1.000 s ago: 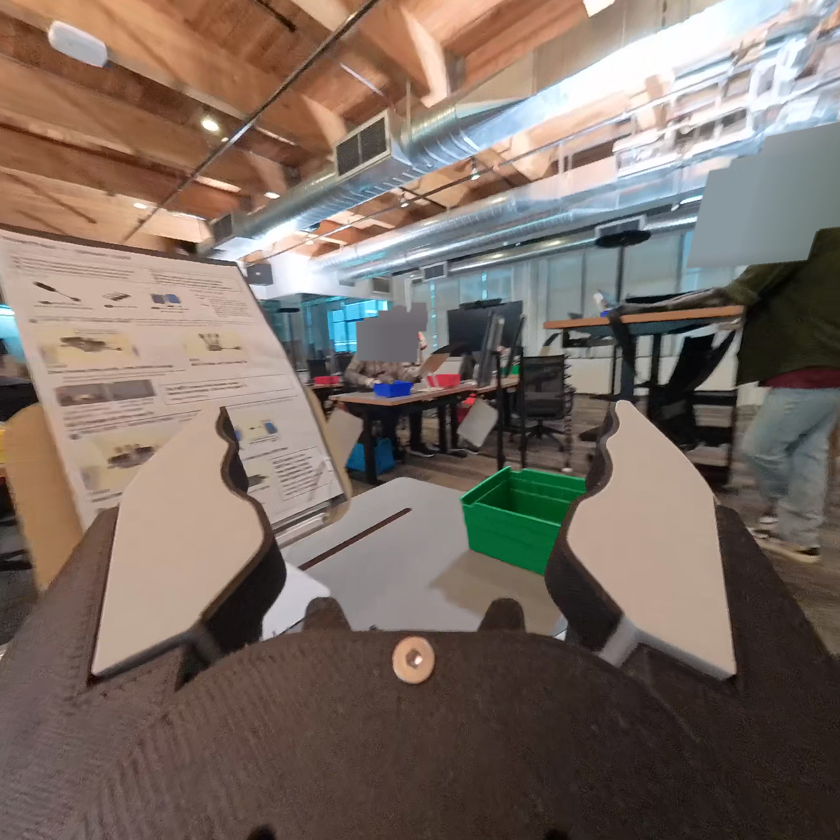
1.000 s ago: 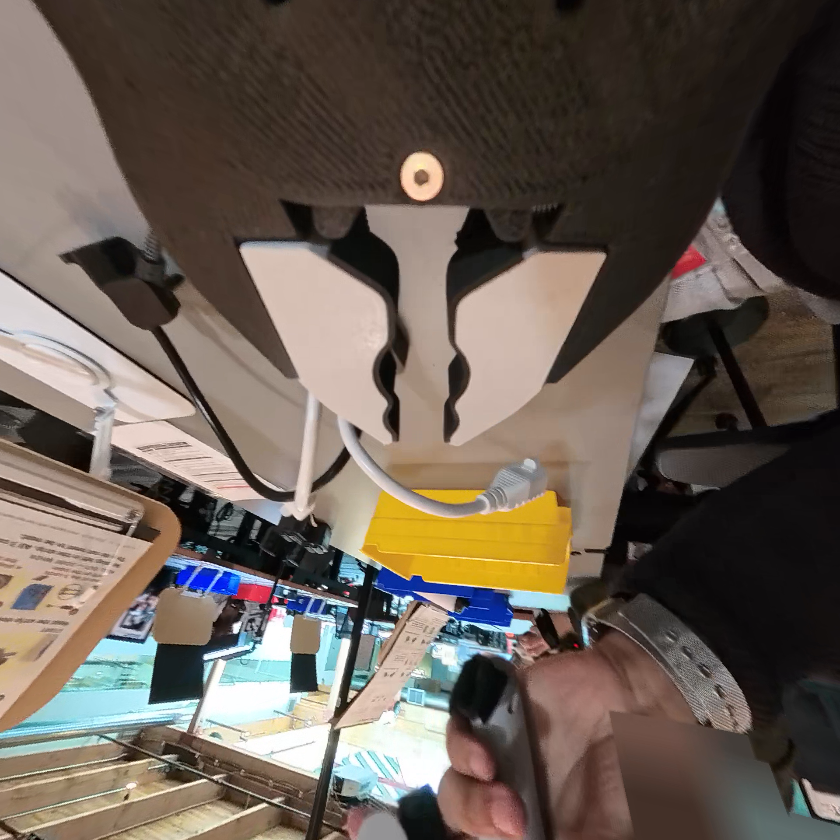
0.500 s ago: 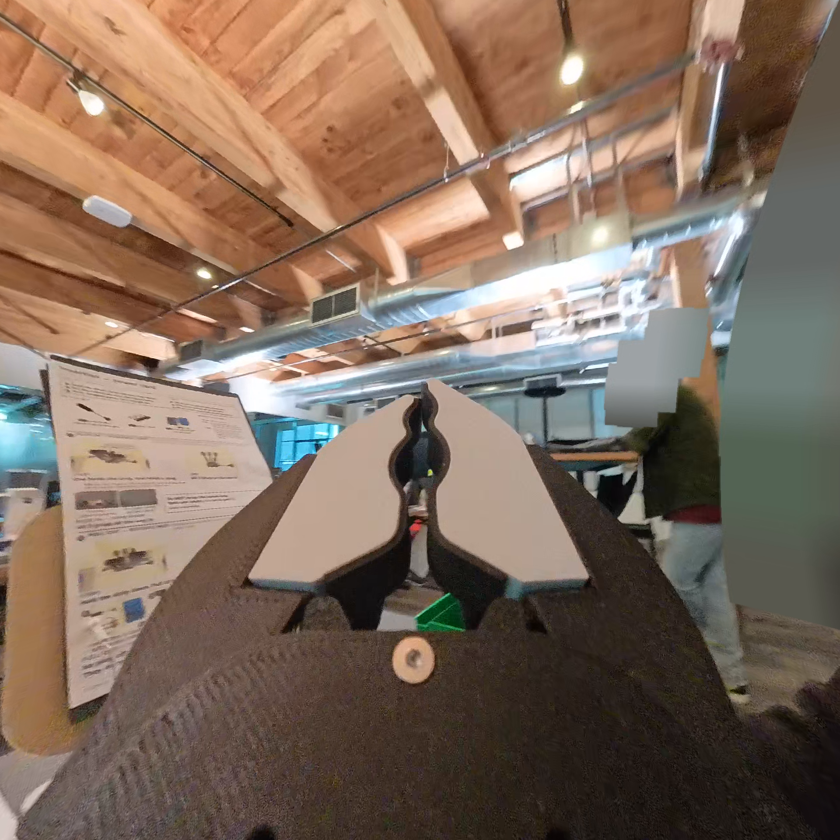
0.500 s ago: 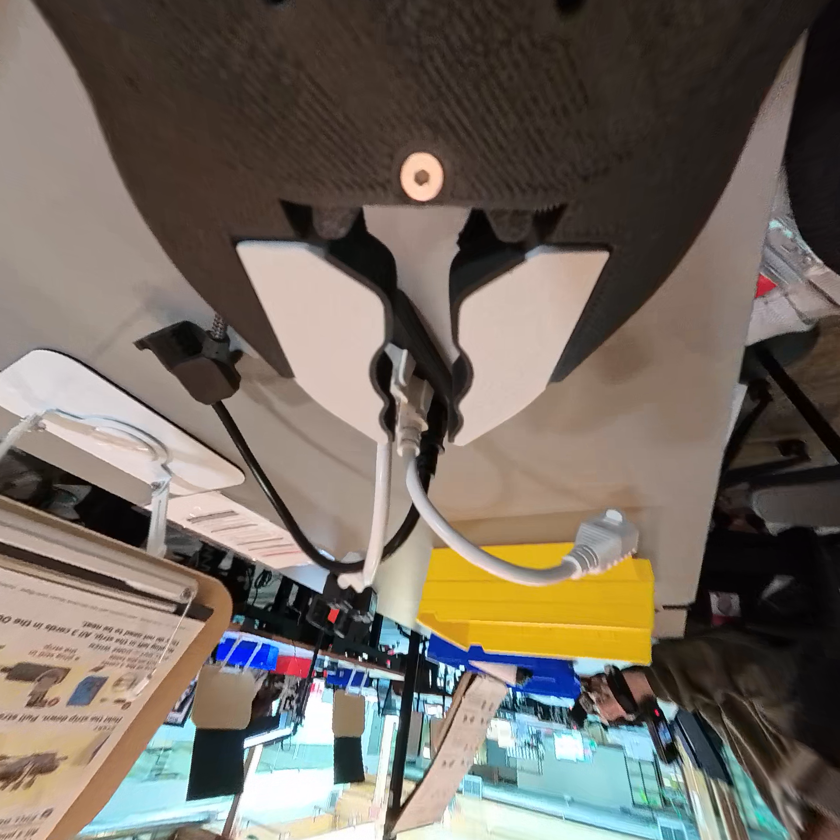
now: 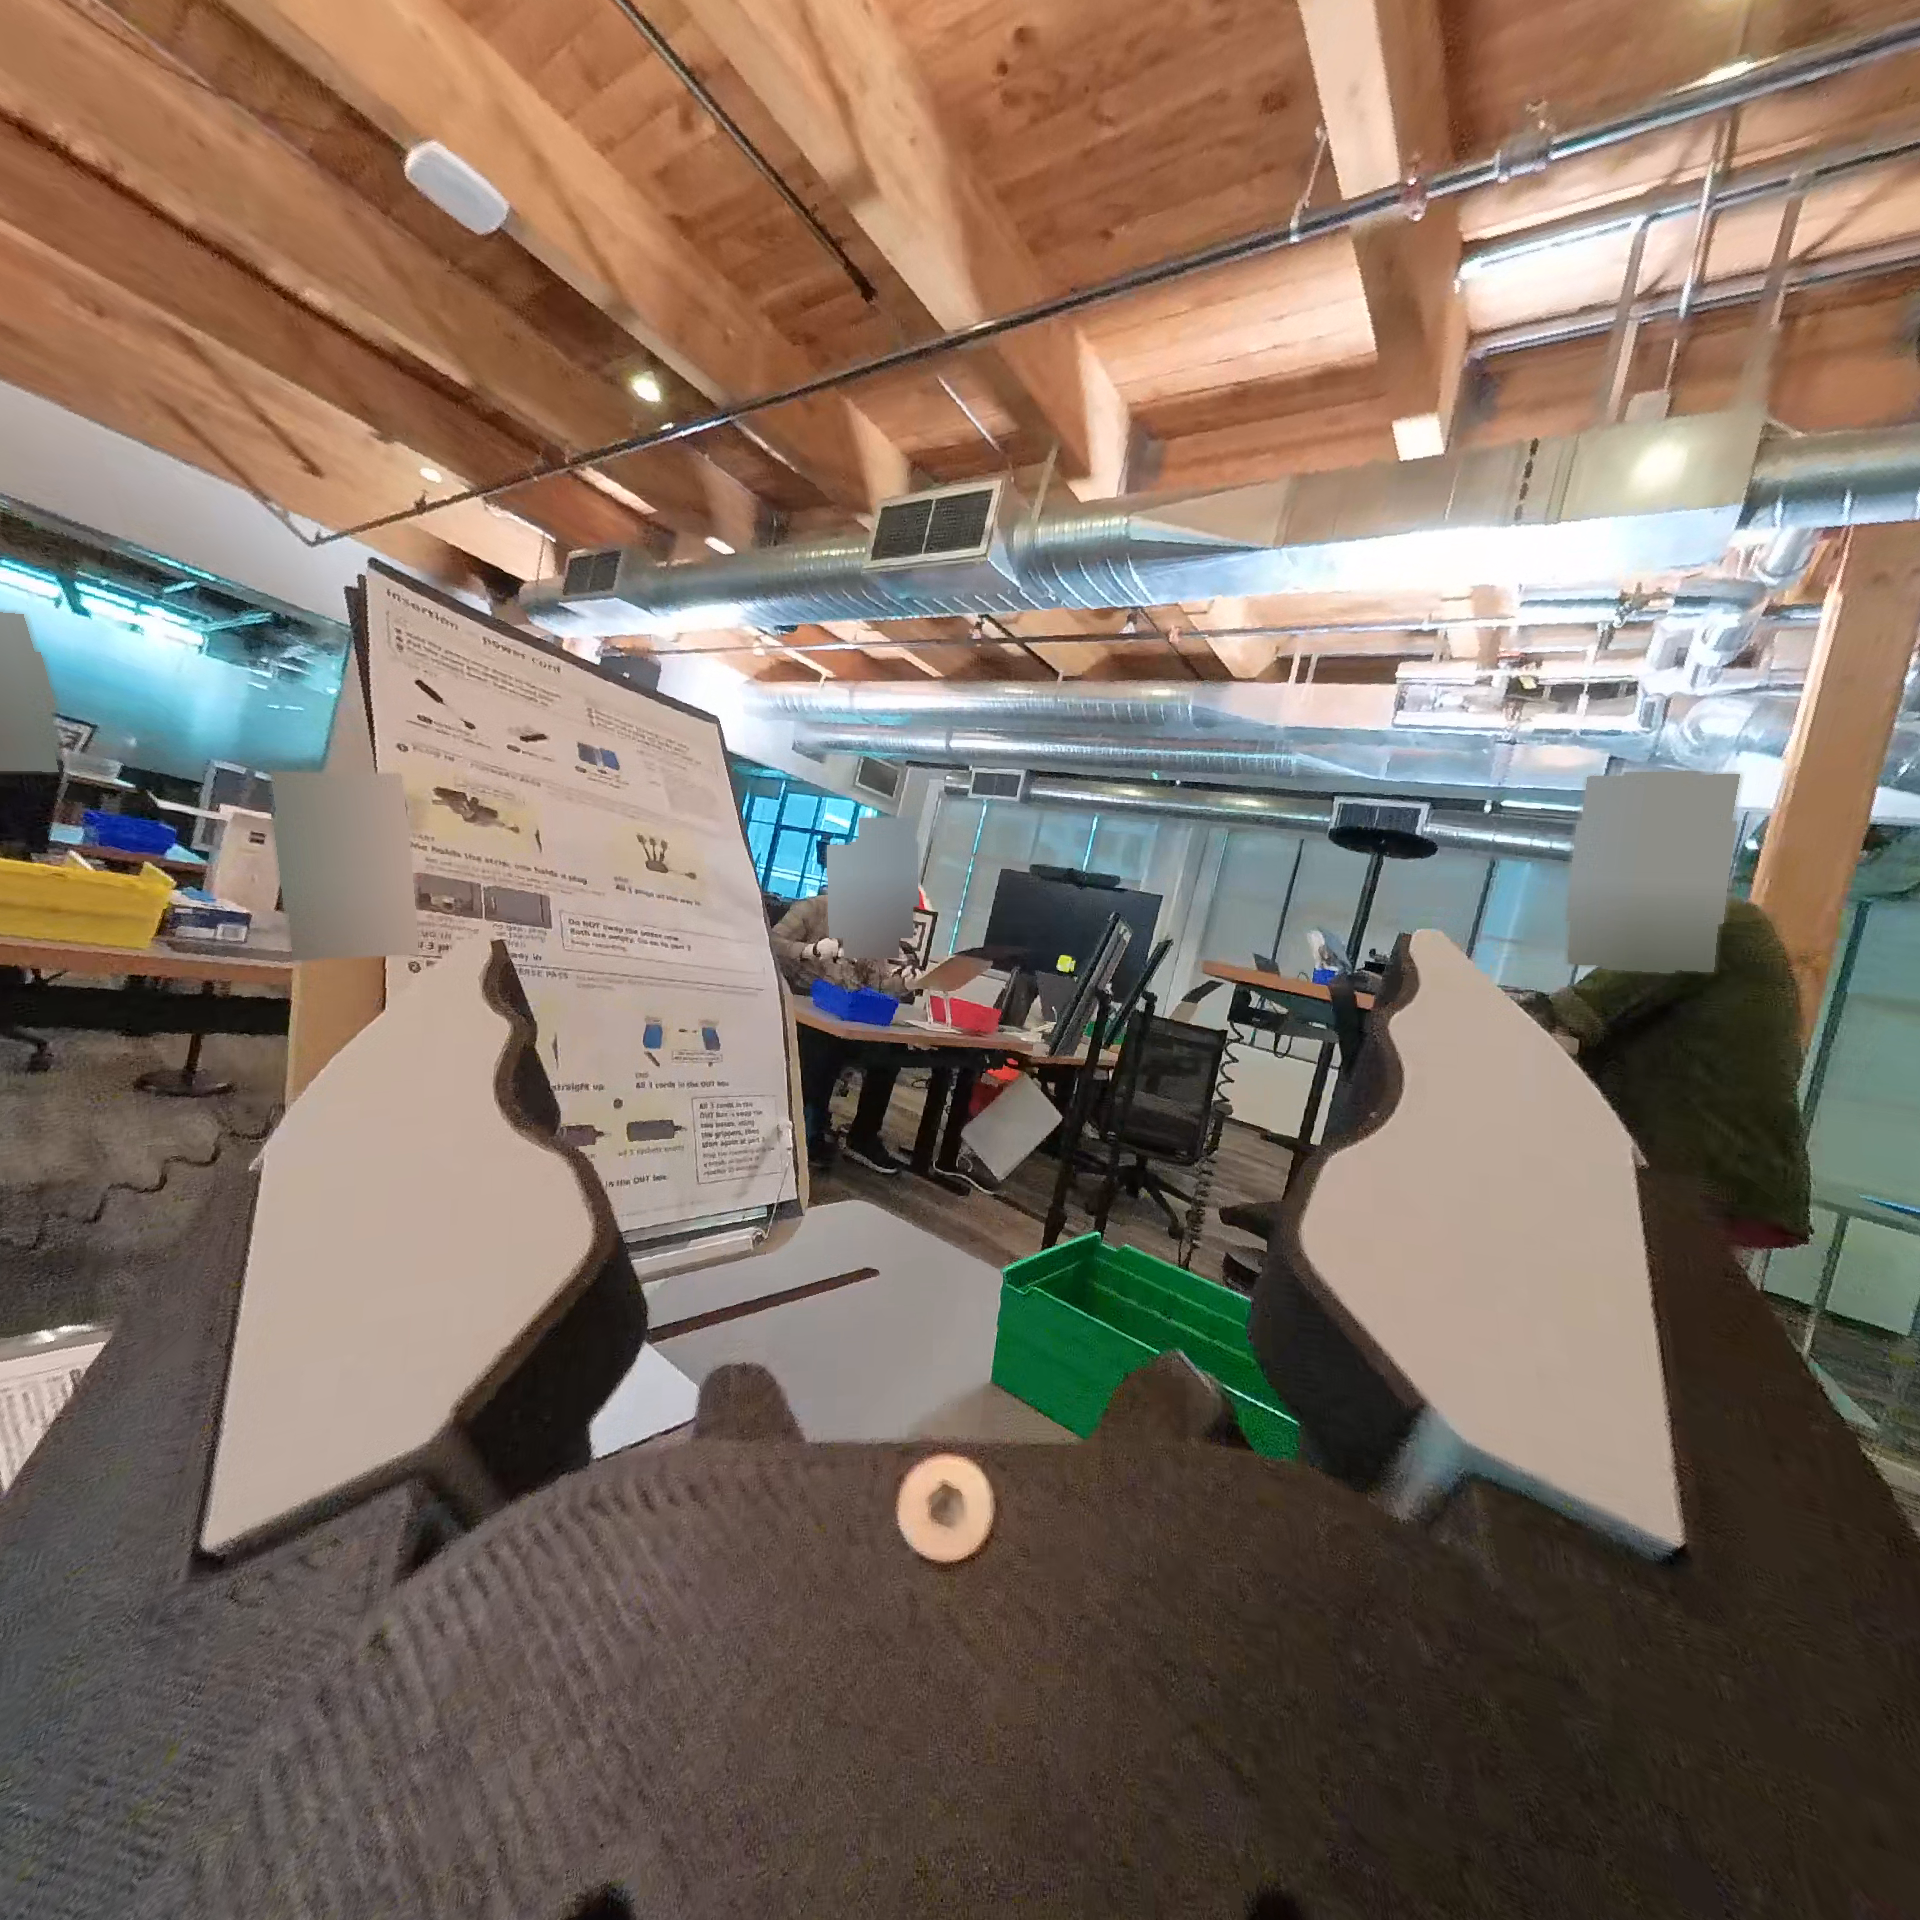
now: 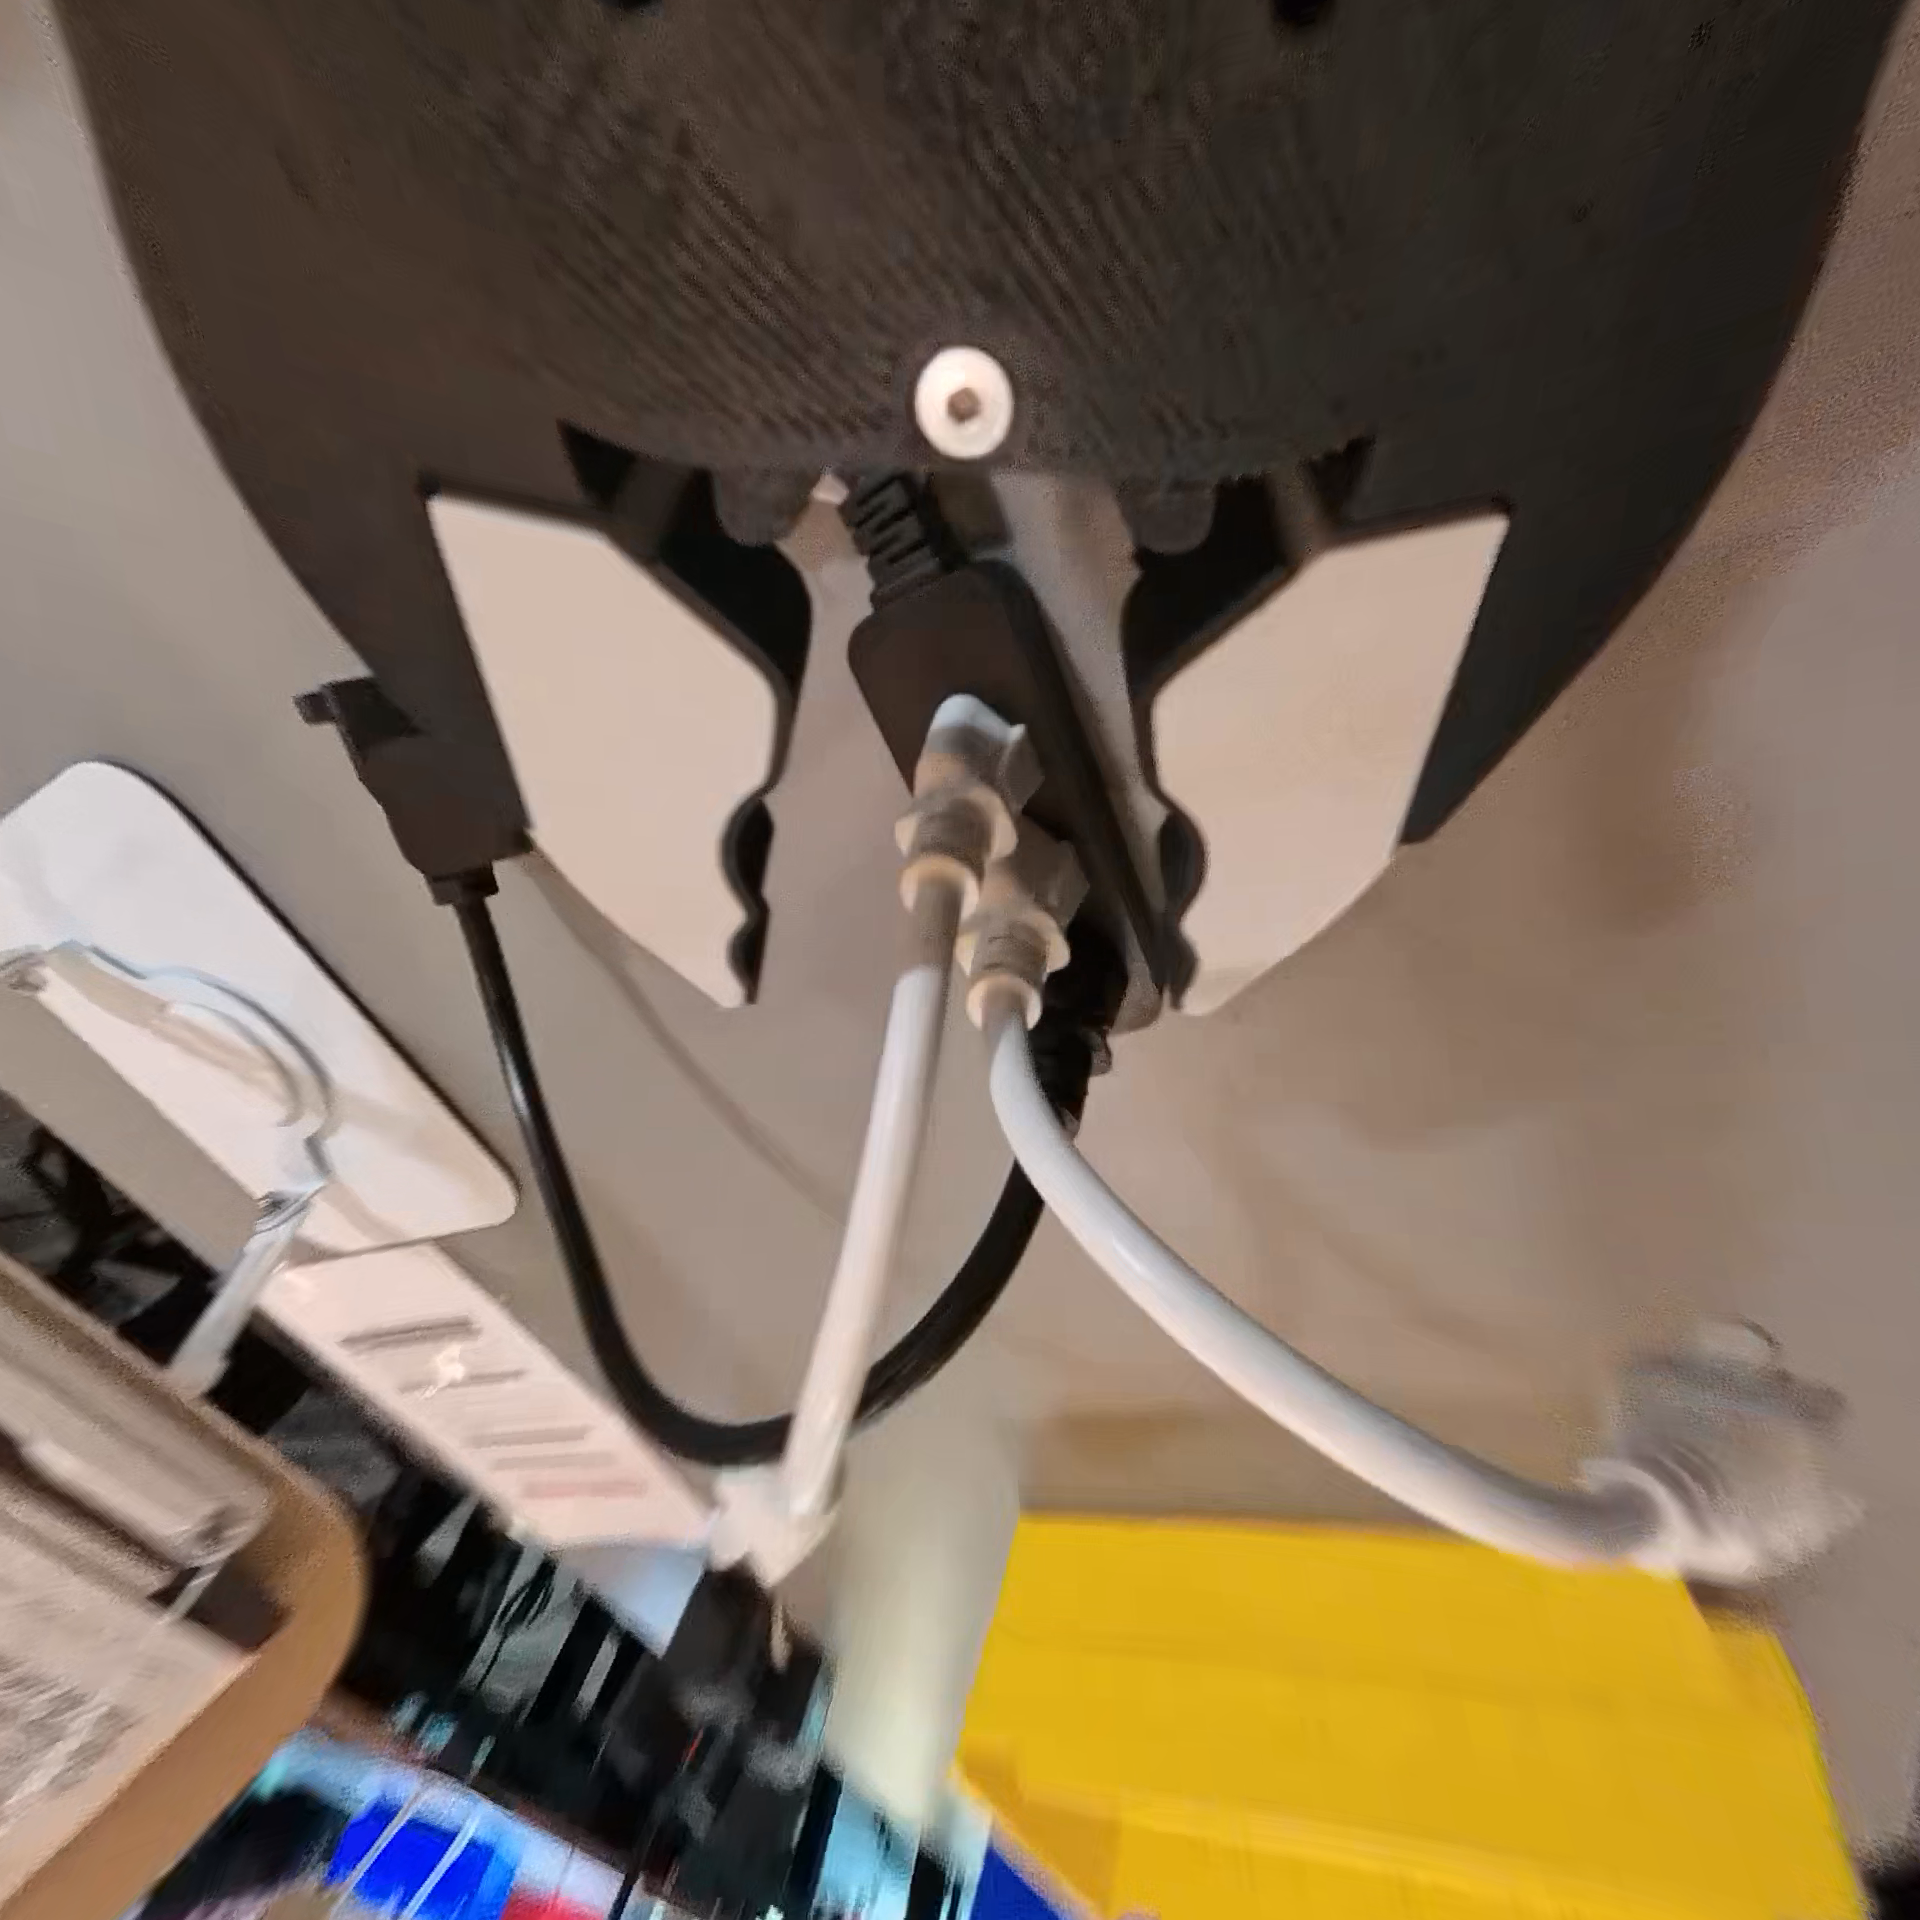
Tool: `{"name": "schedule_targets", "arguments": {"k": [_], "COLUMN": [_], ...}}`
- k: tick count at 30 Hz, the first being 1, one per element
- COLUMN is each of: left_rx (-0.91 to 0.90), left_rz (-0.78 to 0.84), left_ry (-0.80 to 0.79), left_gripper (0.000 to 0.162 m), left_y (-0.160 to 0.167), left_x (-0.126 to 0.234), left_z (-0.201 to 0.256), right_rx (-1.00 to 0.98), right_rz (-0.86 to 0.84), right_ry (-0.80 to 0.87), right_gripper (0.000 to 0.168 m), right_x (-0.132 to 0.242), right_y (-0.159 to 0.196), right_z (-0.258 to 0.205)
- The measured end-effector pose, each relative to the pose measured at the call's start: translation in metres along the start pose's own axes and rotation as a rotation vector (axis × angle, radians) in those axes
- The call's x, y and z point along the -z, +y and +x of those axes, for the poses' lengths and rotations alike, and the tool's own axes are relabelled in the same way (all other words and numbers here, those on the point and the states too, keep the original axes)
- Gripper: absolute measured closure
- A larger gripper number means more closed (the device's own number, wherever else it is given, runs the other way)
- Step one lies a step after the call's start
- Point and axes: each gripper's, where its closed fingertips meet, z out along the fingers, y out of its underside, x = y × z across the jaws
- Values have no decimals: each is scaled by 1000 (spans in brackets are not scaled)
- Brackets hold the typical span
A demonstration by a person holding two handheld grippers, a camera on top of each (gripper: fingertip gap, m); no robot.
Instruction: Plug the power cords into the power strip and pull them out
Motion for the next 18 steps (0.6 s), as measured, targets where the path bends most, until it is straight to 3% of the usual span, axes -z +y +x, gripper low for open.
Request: {"name": "schedule_targets", "arguments": {"k": [1,3,7,11,18], "left_rx": [2,13,-40,-120,-116], "left_rz": [-1,0,-37,-84,-148], "left_ry": [4,21,17,5,13], "left_gripper": [15,15,17,18,16], "left_y": [2,6,14,24,54], "left_x": [-2,-5,-10,-15,-29], "left_z": [0,2,8,14,17], "right_rx": [37,81,-58,-99,-329], "right_rz": [-70,-143,-82,-9,418], "right_ry": [-1,-41,-209,-186,-252], "right_gripper": [88,99,147,148,149], "right_x": [-11,-29,-35,-23,52], "right_y": [5,12,6,-6,-73], "right_z": [1,-3,-20,-9,24]}}
